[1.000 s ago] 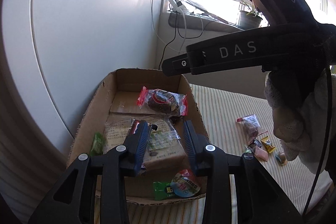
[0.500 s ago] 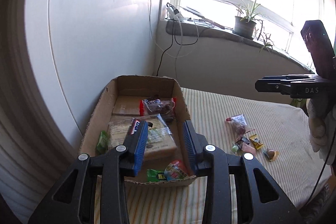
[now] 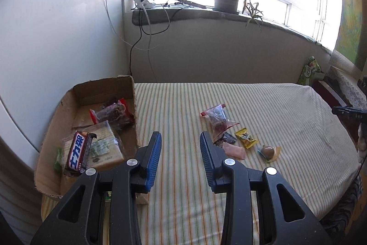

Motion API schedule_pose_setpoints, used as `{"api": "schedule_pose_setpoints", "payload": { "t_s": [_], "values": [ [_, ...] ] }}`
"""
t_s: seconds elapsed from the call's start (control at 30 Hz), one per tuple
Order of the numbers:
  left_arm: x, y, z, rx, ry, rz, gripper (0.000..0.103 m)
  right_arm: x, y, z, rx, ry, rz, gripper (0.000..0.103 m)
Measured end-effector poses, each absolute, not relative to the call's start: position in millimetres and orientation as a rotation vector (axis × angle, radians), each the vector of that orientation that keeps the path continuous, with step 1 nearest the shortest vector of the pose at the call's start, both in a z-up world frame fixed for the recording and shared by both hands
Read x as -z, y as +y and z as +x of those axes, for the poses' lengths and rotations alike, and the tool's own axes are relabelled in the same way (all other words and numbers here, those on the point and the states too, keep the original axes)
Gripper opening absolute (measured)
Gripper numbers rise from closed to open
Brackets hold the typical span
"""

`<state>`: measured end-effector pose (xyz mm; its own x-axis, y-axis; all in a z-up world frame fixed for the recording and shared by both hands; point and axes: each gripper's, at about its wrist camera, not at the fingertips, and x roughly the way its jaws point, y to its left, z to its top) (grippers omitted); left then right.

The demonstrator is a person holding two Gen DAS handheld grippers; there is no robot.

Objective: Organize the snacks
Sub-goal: 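Grasp the pink candy with the left tool while the right grasps a round candy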

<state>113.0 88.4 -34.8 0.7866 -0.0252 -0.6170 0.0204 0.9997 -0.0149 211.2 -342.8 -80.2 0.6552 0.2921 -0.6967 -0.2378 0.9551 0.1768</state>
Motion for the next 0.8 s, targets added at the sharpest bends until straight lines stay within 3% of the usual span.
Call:
{"api": "schedule_pose_setpoints", "payload": {
  "t_s": [0.23, 0.43, 0.8],
  "values": [
    [41, 70, 118, 0.095, 0.688, 0.048, 0.033, 93, -349, 170, -0.344, 0.807, 0.109, 0.059],
    [74, 55, 112, 0.173, 0.785, -0.068, 0.033, 78, -248, 163, -0.556, 0.823, -0.046, 0.059],
    [102, 36, 149, 0.257, 0.876, -0.162, 0.033, 115, -128, 190, -0.712, 0.9, -0.249, 0.059]
  ]
}}
